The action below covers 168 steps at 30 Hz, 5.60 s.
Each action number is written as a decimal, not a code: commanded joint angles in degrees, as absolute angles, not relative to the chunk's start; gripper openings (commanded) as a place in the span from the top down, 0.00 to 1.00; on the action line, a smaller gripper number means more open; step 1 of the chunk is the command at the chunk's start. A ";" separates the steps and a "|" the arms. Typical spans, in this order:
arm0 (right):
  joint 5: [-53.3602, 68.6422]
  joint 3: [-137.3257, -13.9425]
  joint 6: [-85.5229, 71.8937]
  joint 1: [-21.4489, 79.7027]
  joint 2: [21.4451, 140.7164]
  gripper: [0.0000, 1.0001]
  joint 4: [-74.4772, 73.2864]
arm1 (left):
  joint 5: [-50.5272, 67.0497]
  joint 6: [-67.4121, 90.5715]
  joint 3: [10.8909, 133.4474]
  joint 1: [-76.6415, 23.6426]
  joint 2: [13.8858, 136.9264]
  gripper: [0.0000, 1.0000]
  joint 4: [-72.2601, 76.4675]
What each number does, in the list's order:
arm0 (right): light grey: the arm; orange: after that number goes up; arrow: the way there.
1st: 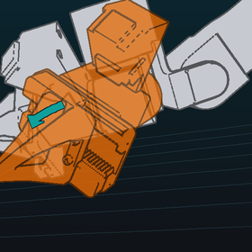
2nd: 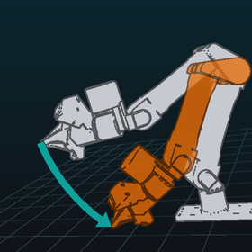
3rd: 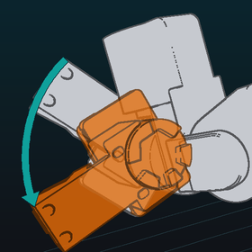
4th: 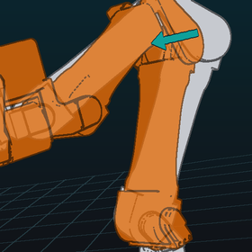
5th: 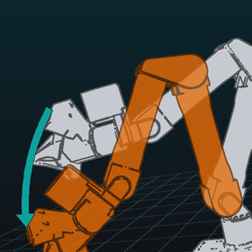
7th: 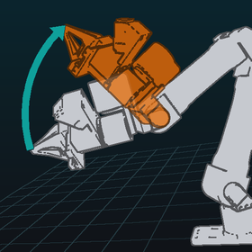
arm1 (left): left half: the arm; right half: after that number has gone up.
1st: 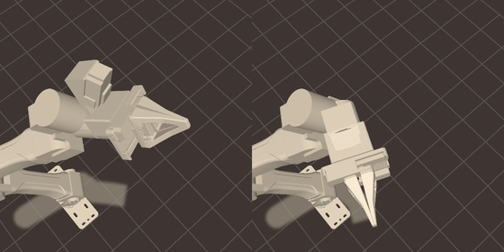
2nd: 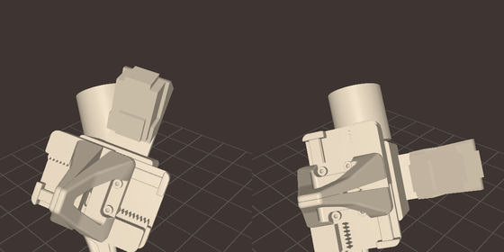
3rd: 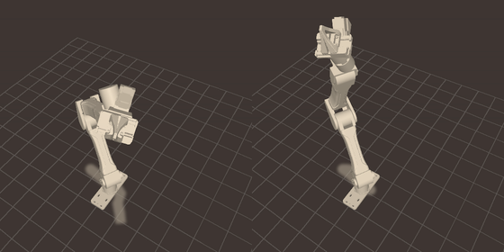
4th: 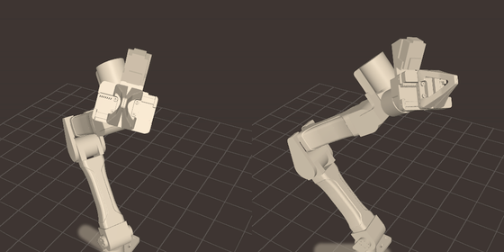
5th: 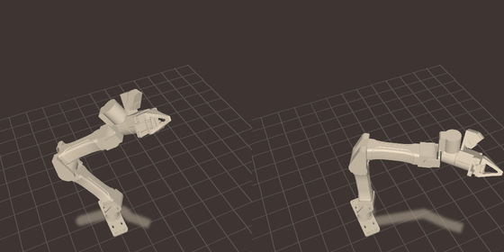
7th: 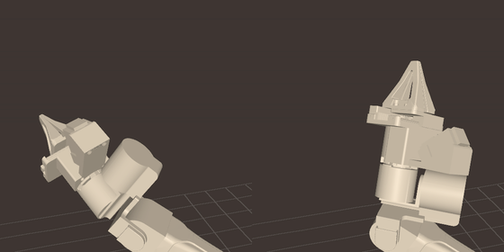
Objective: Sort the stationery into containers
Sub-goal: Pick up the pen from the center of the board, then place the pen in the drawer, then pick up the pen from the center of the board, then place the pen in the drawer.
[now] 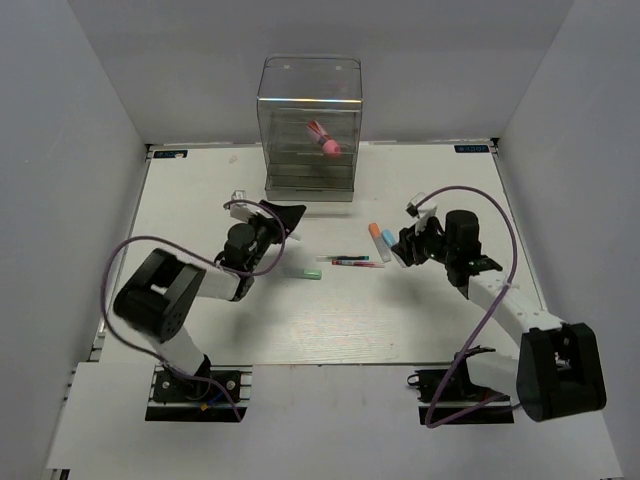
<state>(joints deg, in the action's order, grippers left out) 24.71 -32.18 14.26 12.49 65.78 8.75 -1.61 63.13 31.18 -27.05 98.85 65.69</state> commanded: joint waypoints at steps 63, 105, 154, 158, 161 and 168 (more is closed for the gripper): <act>-4.22 -97.03 60.11 36.47 118.21 0.98 4.31 | -2.20 5.54 45.70 -27.60 66.53 0.00 -5.19; 16.69 -40.70 17.05 18.99 68.47 0.39 -0.44 | 9.14 -6.86 48.08 -39.19 90.88 0.25 -11.16; 23.73 -37.53 17.31 13.80 64.25 0.52 2.20 | -3.50 2.35 63.26 -37.36 84.21 1.00 -2.21; 24.26 -37.27 17.58 13.80 64.07 0.61 2.02 | -9.57 10.71 65.82 -36.04 85.60 1.00 7.53; 24.17 -37.27 17.93 13.97 63.99 0.61 2.11 | -13.25 16.59 65.83 -34.90 87.35 1.00 17.90; 24.26 -37.18 18.28 13.80 63.81 0.61 2.20 | -21.87 25.74 61.25 -33.84 95.35 1.00 50.69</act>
<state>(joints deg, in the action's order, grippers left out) 23.00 -37.56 17.54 13.98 65.14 0.19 -16.25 20.21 61.39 -34.30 92.31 34.26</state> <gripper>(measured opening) 0.387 0.371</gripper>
